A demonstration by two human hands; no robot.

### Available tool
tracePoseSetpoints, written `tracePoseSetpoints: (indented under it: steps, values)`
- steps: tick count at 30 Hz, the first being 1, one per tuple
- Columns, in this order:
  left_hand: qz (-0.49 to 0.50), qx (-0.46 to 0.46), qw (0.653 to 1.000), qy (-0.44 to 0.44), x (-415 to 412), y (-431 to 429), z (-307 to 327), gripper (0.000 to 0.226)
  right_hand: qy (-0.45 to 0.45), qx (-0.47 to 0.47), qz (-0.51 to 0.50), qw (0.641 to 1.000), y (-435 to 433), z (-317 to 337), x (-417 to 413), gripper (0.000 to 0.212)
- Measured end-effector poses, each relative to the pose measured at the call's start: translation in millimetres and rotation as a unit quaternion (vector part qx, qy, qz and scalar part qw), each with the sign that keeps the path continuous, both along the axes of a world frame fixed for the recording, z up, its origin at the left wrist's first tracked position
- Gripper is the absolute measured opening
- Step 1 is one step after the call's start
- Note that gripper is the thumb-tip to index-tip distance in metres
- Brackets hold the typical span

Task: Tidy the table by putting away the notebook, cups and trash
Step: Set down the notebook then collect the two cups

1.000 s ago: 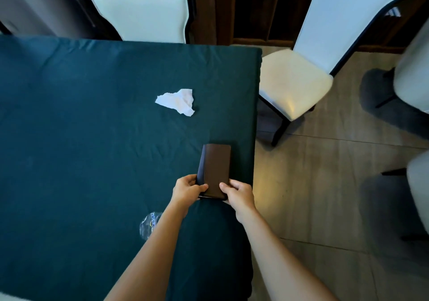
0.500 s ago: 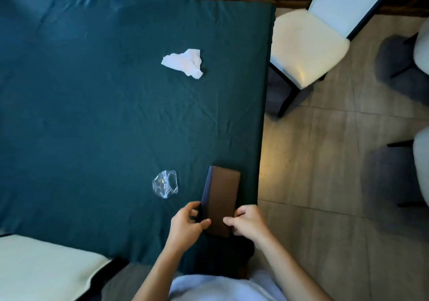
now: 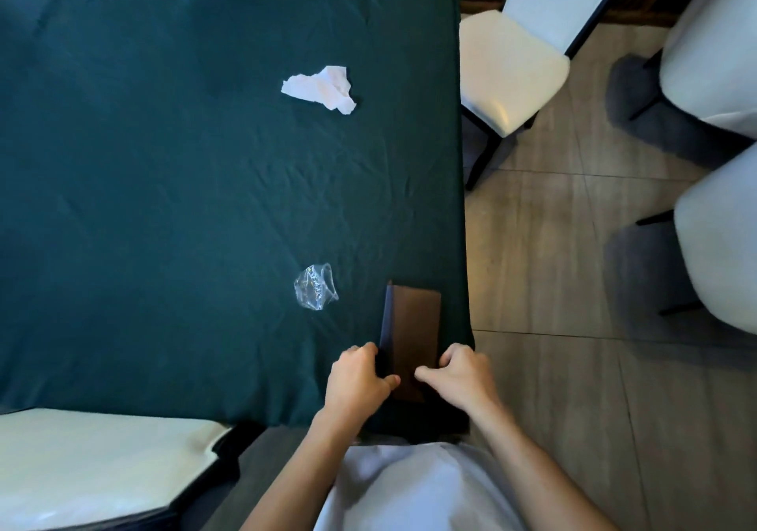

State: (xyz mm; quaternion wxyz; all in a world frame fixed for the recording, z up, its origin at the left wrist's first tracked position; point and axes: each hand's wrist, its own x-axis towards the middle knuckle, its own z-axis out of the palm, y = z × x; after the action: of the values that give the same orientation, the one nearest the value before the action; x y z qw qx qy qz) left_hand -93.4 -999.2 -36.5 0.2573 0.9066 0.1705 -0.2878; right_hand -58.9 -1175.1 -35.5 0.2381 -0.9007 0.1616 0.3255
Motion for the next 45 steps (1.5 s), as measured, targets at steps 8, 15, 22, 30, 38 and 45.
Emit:
tracePoseSetpoints:
  steps: [8, 15, 22, 30, 38, 45]
  values:
    - [0.138, -0.018, 0.988, -0.072, 16.4, 20.4, 14.8, 0.047, -0.131, 0.026, 0.045, 0.99, 30.5, 19.1, 14.7, 0.036]
    - [0.259, -0.066, 0.955, -0.128, 44.2, 49.6, 37.5, 0.035, -0.215, 0.112, 0.115, 0.963, 93.3, 30.8, 71.7, 0.03]
    - [0.28, -0.048, 0.937, -0.203, 48.7, 101.0, 99.9, 0.038, -0.256, 0.162, 0.201, 0.932, 185.3, 72.4, 85.4, 0.038]
    - [0.274, 0.117, 0.902, -0.311, -27.8, 260.7, 188.0, 0.05, -0.337, 0.206, 0.297, 0.87, 340.0, 139.5, 50.8, 0.043]
    - [0.327, 0.245, 0.871, -0.272, -159.7, 404.5, 219.8, 0.047, -0.352, 0.275, 0.388, 0.806, 482.0, 174.8, -26.0, 0.045]
    - [0.38, 0.229, 0.856, -0.266, -211.8, 499.3, 212.3, 0.054, -0.341, 0.312, 0.421, 0.78, 572.2, 180.2, -68.7, 0.046]
